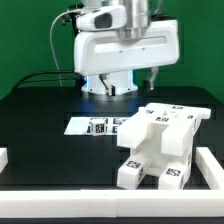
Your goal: Assemble chair
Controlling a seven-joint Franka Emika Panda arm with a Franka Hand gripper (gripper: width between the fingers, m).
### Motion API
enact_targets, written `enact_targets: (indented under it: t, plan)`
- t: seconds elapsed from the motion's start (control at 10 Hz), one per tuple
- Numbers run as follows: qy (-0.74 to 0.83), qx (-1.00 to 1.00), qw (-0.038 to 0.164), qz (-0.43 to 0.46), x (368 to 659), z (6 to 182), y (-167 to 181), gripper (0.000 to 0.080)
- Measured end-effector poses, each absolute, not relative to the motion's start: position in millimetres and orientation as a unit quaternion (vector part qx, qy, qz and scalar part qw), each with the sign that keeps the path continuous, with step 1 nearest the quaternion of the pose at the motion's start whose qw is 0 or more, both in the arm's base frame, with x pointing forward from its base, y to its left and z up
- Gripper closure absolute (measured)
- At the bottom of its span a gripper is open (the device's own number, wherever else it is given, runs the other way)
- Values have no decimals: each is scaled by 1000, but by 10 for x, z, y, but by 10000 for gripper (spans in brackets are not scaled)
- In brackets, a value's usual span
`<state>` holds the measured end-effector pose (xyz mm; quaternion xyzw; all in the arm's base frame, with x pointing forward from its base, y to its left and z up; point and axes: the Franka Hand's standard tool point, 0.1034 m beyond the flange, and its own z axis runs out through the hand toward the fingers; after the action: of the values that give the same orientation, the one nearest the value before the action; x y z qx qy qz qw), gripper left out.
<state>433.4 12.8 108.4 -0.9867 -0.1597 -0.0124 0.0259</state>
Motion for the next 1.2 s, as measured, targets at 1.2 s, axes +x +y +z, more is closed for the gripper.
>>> enact_targets:
  t: [1.2]
  plan:
    - [-155, -988, 1, -8, 3775, 668, 301, 151]
